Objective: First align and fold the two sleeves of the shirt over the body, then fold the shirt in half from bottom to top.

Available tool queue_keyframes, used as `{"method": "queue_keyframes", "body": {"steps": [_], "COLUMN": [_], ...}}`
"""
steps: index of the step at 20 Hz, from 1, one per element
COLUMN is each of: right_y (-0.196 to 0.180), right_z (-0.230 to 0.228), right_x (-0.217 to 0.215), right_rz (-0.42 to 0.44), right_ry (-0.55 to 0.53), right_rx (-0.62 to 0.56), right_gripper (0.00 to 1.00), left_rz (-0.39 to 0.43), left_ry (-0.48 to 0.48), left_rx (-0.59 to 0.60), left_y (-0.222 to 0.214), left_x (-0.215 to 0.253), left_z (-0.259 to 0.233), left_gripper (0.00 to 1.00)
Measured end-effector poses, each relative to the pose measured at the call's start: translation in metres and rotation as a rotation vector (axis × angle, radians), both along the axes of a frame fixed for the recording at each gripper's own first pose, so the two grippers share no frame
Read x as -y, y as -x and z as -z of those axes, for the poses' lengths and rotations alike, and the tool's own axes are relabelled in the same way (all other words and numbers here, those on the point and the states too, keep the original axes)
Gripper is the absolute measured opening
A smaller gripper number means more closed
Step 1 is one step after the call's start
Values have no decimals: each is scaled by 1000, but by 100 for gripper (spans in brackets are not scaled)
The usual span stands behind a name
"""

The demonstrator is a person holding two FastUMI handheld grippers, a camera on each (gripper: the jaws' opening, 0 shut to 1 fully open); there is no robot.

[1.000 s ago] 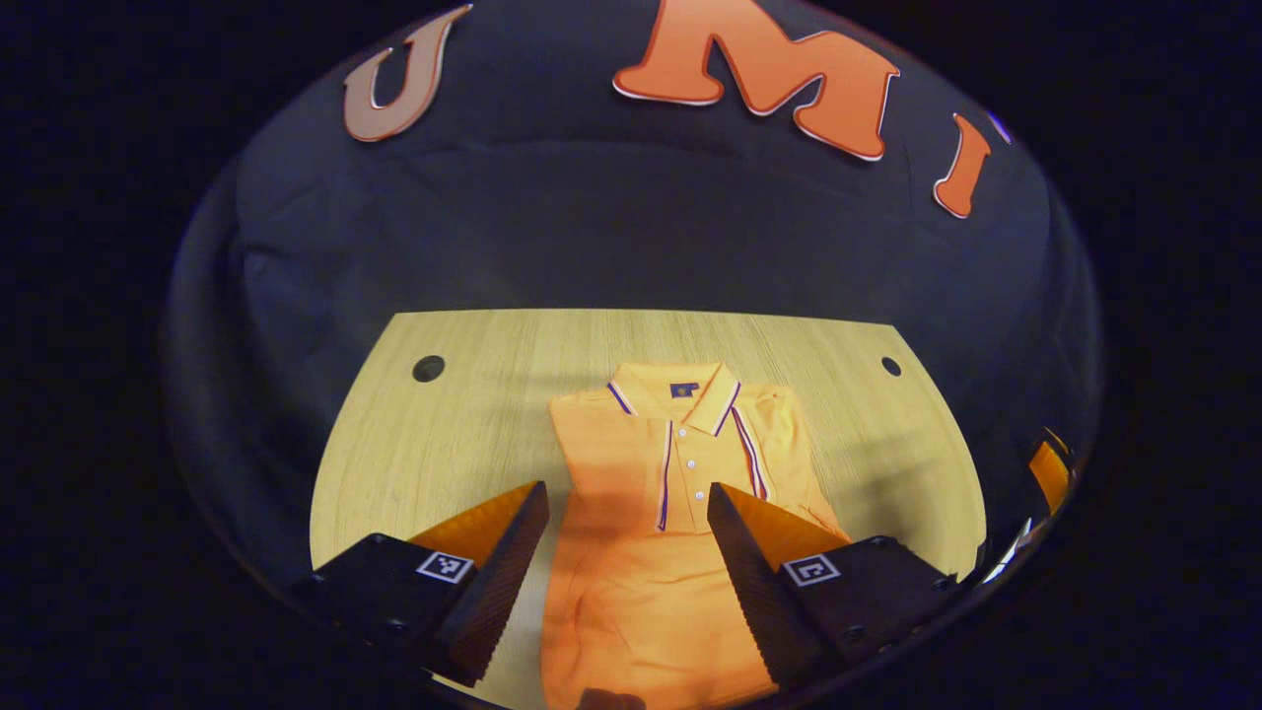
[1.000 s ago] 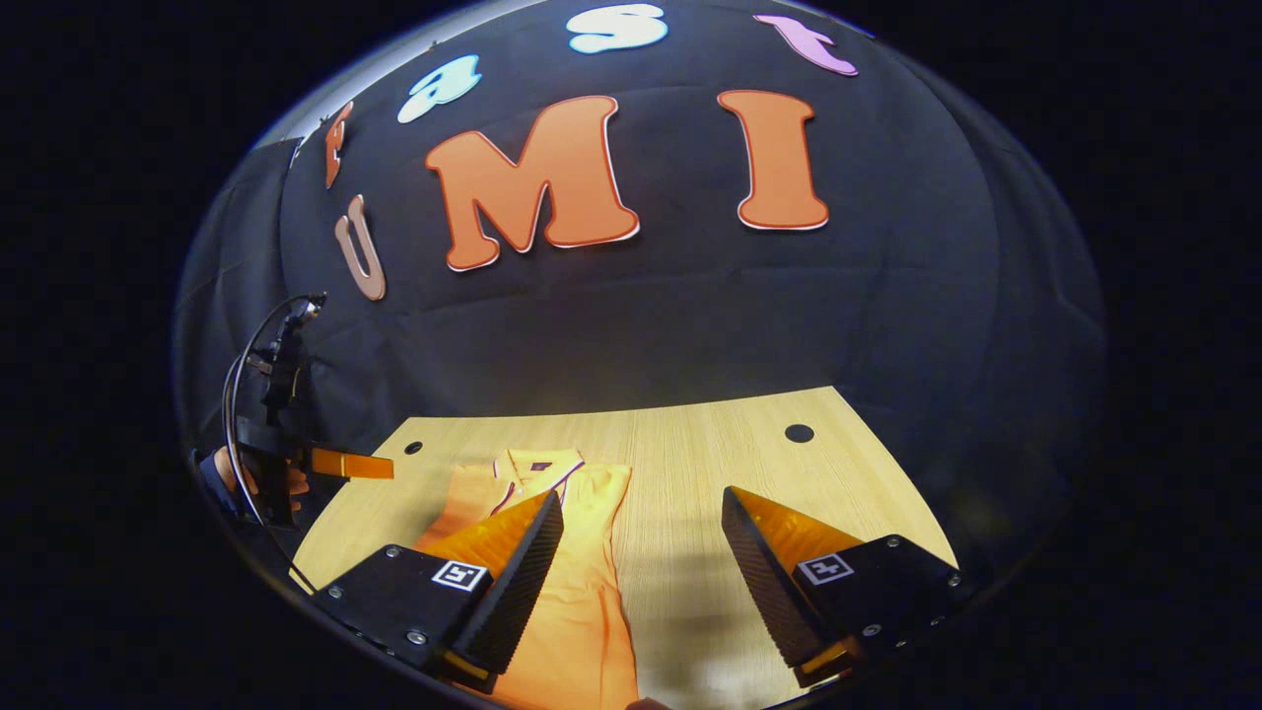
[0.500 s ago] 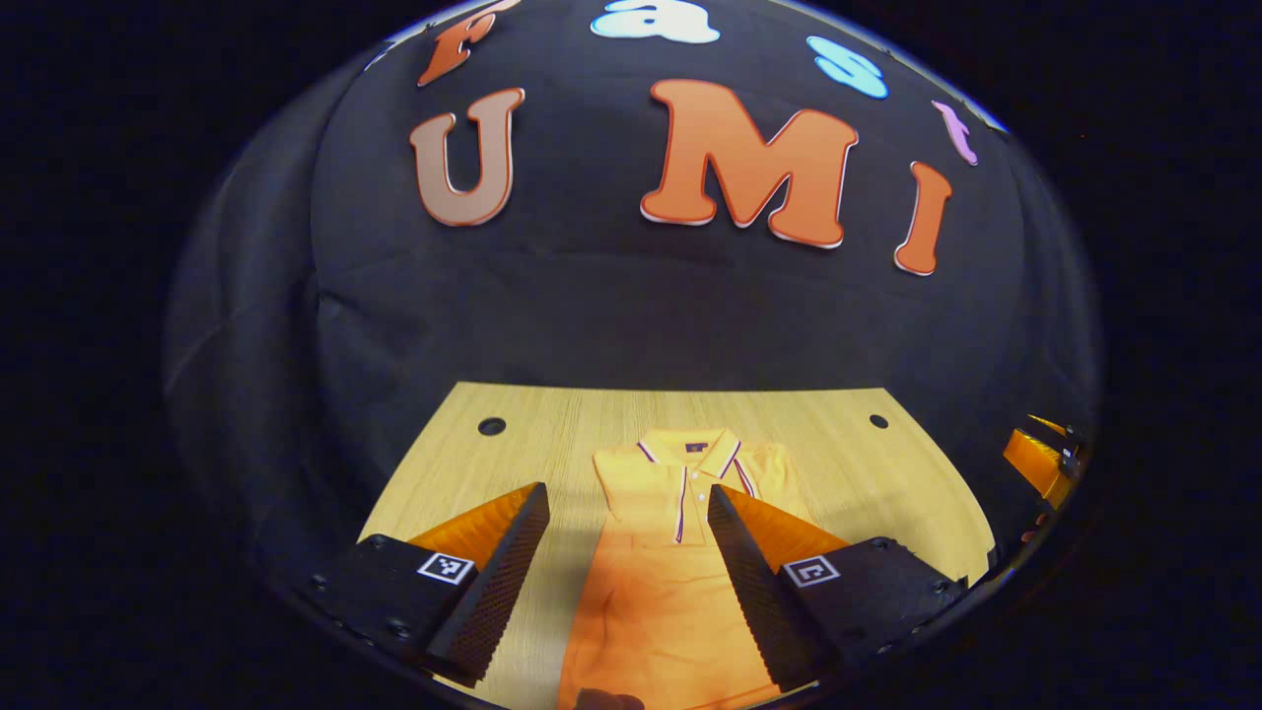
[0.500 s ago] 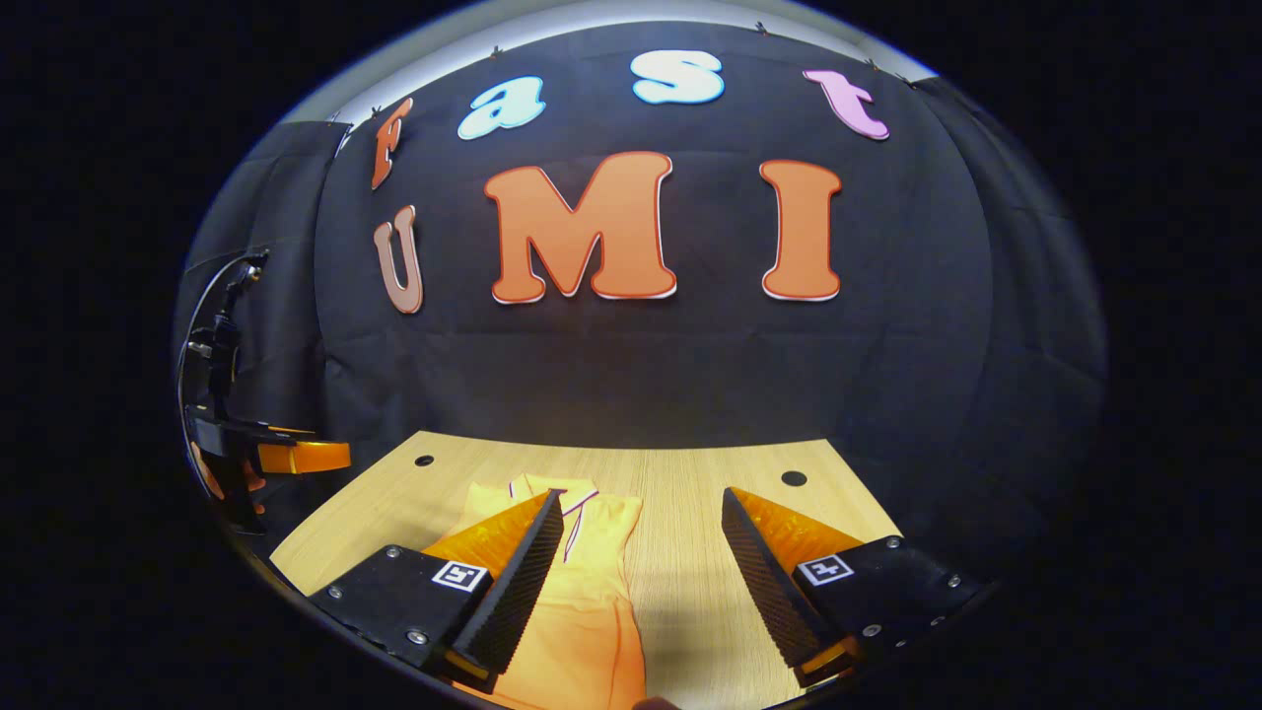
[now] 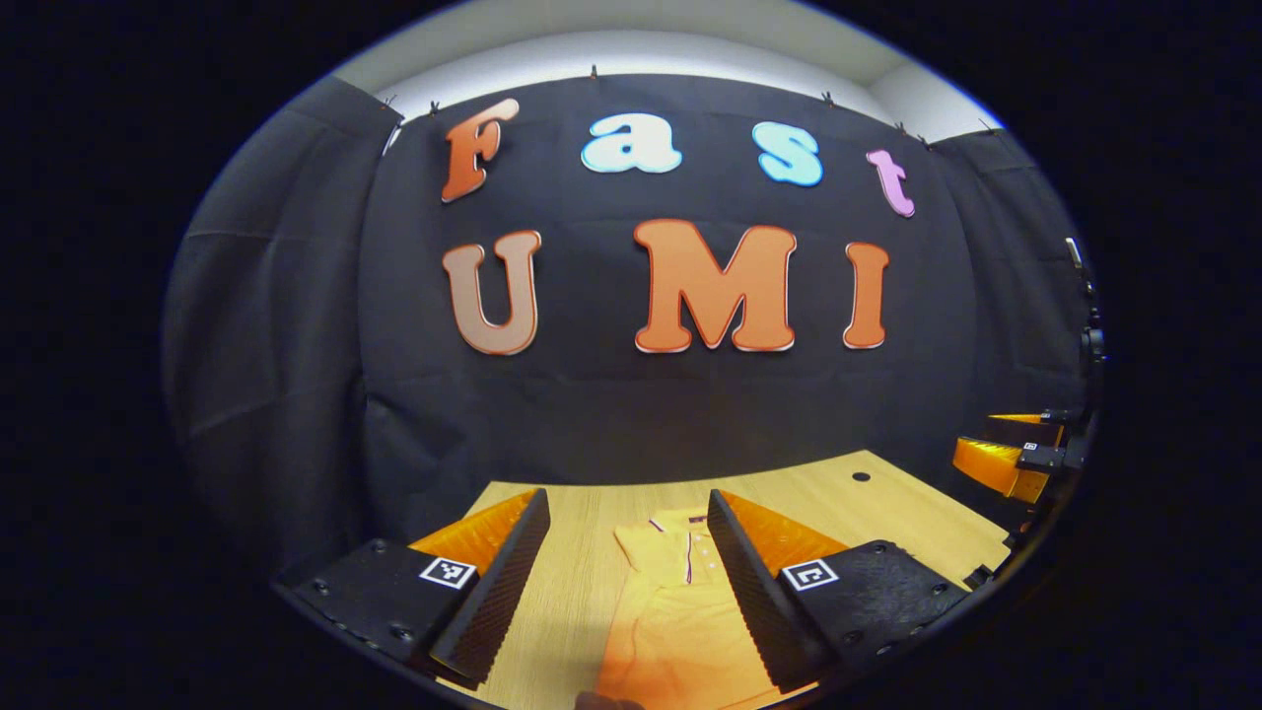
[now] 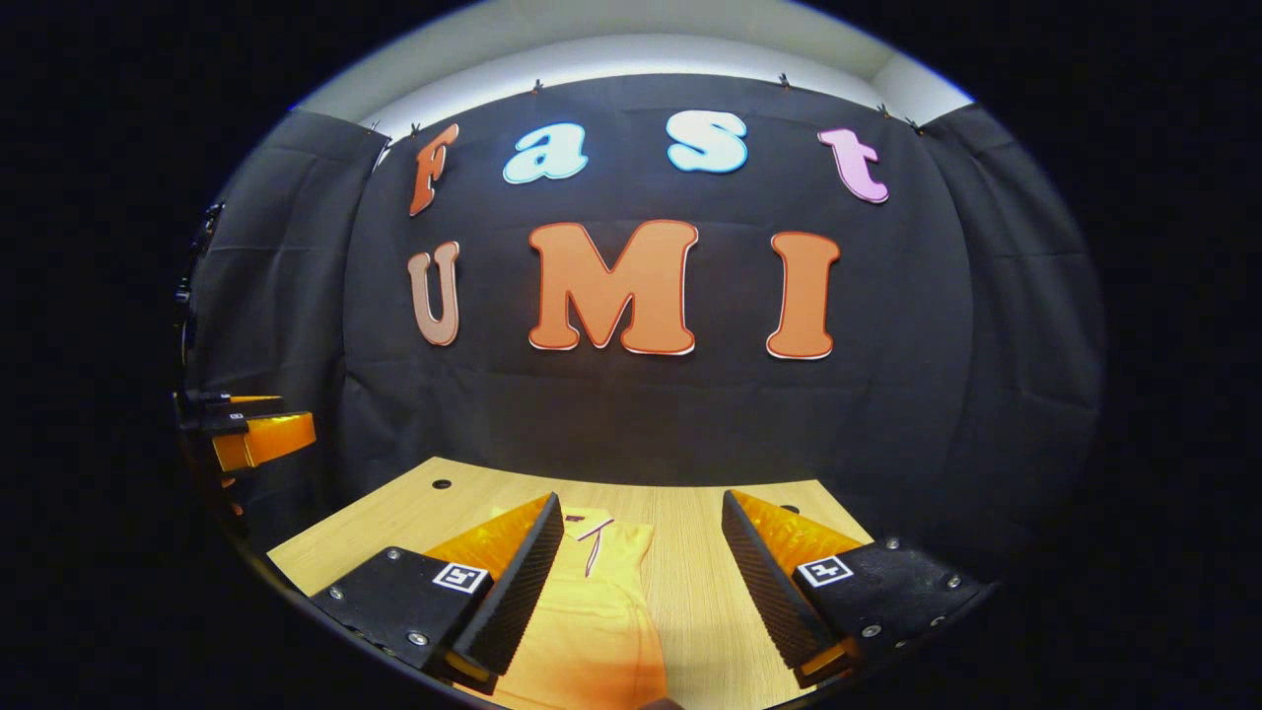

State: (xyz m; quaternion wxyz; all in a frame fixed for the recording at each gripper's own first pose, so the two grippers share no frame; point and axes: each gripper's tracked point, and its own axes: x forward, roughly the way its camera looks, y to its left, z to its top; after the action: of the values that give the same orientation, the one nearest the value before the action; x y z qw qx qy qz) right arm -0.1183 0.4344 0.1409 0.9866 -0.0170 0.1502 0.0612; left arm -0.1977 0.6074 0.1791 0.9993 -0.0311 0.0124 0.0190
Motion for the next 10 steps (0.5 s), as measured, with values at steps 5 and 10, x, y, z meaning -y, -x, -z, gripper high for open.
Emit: {"method": "queue_keyframes", "body": {"steps": [5,10], "right_y": [27,54], "right_z": [-31,-26], "right_x": [-6,-12], "right_rz": [-3,-32], "right_ry": [-11,-6], "right_rx": [133,144], "right_gripper": [98,98], "left_rz": [-44,-29], "left_ry": [-118,-94], "left_rx": [145,80], "left_y": [52,78], "left_x": [2,22], "left_z": [-14,31], "left_gripper": [97,95]}}
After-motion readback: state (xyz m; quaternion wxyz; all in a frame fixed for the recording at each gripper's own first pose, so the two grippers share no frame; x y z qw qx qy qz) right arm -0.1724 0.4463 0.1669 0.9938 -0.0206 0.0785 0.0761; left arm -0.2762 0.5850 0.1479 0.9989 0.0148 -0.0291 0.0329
